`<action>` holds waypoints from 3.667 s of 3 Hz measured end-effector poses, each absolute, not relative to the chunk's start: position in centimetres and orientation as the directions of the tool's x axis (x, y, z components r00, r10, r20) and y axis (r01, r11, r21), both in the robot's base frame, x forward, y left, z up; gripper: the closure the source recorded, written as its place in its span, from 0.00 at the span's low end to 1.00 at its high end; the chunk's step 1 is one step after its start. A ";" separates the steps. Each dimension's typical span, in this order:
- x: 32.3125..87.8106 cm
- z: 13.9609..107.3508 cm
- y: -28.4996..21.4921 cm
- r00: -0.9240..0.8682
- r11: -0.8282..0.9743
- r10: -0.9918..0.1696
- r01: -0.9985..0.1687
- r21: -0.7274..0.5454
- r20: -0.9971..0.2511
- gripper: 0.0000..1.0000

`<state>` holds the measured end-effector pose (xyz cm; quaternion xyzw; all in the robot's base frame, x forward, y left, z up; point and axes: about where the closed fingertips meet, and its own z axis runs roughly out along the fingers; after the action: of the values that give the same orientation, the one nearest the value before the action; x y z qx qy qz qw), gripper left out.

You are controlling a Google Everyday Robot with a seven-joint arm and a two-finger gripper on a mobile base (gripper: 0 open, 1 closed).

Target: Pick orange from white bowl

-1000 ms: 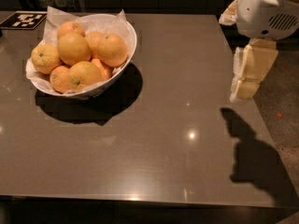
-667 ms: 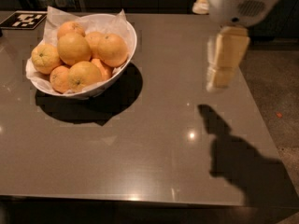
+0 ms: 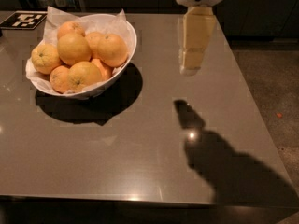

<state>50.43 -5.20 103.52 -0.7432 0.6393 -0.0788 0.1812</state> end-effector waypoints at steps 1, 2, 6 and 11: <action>51.1 103.6 -4.5 0.169 -0.107 -0.976 -0.921 -0.374 -0.137 0.00; 55.0 104.5 0.9 0.205 -0.142 -0.971 -0.911 -0.388 -0.127 0.00; 61.6 100.7 5.1 -0.097 0.156 -0.968 -0.955 -0.250 -0.233 0.00; 62.8 97.9 8.2 -0.188 0.244 -0.945 -0.949 -0.197 -0.266 0.16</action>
Offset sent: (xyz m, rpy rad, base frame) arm 0.0497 0.0664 -0.0016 -0.0036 0.0834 0.0359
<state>62.79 8.19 97.85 -0.6146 0.7707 0.0058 0.1679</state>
